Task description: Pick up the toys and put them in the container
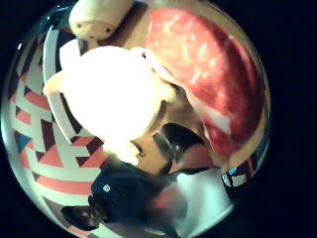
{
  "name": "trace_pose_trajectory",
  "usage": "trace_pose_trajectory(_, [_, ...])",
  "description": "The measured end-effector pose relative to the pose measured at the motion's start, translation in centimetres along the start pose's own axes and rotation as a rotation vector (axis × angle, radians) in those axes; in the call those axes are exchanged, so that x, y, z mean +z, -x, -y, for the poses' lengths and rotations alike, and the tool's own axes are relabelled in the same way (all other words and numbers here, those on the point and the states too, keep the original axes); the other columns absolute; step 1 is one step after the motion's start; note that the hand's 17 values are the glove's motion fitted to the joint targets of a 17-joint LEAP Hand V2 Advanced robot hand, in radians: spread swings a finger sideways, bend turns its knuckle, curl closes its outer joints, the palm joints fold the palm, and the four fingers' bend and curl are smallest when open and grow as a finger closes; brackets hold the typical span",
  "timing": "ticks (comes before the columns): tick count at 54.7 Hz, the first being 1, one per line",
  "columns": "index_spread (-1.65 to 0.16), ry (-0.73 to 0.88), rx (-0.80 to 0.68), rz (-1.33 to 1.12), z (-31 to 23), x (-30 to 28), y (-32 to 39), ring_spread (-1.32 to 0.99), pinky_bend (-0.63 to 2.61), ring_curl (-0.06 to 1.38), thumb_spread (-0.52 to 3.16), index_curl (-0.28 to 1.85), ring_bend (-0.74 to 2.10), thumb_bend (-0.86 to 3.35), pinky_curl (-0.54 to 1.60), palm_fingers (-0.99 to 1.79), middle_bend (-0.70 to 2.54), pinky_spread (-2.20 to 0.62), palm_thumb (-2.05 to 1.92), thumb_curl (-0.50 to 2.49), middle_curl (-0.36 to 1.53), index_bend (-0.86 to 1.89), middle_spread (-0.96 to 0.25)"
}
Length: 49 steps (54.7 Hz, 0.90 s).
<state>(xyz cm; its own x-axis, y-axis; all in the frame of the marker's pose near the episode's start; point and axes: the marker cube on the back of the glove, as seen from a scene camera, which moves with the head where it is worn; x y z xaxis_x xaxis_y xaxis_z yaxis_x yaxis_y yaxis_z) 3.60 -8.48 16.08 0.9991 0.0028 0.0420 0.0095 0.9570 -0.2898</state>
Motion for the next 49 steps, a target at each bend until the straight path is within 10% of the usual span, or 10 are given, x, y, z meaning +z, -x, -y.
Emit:
trace_pose_trajectory(17, [-0.21, -0.221, -0.06, 0.061, 1.4, -0.8, -0.4, -0.29, 0.97, 0.4, 1.24, 0.0, 1.03, 0.28, 0.34, 0.85, 0.73, -0.26, 0.67, 0.42, 0.37, 0.09, -0.13])
trace_pose_trajectory(49, [-0.39, -0.685, -0.495, 0.327, -11.3, -17.5, 16.5, -0.46, 1.14, 0.72, 0.62, 0.08, 1.45, 0.32, 0.59, 1.03, 1.25, -0.44, 0.74, 0.79, 0.77, 0.86, -0.28])
